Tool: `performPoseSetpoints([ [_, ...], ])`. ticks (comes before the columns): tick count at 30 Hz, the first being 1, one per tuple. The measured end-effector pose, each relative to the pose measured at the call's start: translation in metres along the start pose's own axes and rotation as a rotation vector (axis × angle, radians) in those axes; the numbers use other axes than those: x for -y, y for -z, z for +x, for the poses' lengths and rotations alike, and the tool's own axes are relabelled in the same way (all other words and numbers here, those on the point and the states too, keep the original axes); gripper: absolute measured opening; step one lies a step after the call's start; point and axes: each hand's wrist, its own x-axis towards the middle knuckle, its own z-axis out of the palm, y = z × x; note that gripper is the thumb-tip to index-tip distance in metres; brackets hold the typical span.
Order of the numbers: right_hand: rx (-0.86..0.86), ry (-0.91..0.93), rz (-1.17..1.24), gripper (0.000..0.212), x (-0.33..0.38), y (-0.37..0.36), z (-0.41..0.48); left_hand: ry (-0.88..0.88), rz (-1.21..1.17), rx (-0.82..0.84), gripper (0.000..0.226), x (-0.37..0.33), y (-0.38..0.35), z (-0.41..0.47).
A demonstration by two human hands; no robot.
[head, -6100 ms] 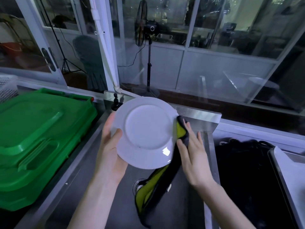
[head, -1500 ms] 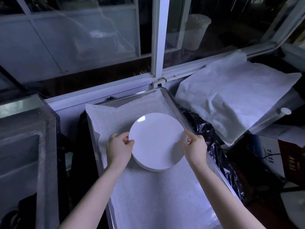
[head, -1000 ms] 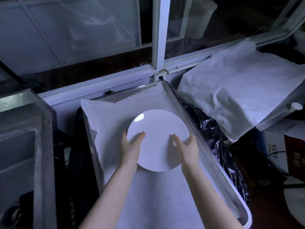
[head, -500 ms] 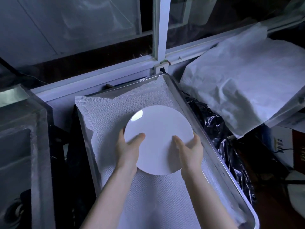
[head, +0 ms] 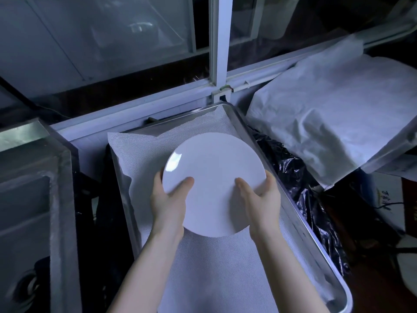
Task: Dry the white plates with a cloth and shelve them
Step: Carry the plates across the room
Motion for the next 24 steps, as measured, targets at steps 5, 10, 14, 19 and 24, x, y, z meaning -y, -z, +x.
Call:
performPoseSetpoints([
  [5,0.030,-0.002,0.055,0.047,0.009,0.012,-0.023,-0.040,0.011,0.006,0.035,-0.019,0.007,-0.016],
  [10,-0.032,0.064,0.069,0.046,0.019,0.040,-0.058,-0.024,0.011,0.091,0.035,-0.033,0.008,-0.043],
  [14,-0.152,0.124,0.089,0.042,0.015,0.069,-0.103,-0.032,0.000,0.209,0.039,-0.037,0.014,-0.080],
  [19,-0.383,0.222,0.111,0.040,-0.003,0.111,-0.188,-0.025,0.026,0.447,0.041,-0.033,0.037,-0.145],
  [24,-0.631,0.210,0.161,0.061,-0.034,0.164,-0.289,-0.007,0.088,0.693,0.039,-0.016,0.052,-0.225],
])
